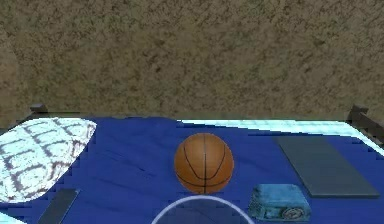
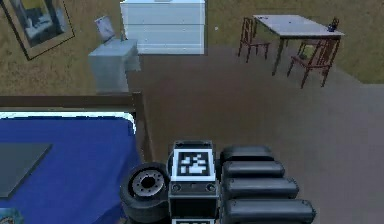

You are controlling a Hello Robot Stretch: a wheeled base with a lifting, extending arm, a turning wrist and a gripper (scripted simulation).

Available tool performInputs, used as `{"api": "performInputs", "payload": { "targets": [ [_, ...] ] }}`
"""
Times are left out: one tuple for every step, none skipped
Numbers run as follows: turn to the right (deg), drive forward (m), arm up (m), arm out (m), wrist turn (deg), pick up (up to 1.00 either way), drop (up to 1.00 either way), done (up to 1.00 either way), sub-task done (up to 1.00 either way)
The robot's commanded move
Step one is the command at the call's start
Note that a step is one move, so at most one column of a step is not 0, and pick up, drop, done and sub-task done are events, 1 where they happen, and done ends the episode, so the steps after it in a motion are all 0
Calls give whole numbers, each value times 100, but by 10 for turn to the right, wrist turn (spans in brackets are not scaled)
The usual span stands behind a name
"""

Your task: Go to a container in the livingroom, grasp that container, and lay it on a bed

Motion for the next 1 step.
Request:
{"api": "performInputs", "payload": {
  "targets": [
    [-450,0,0,0,0,0,0,0,0]
  ]
}}
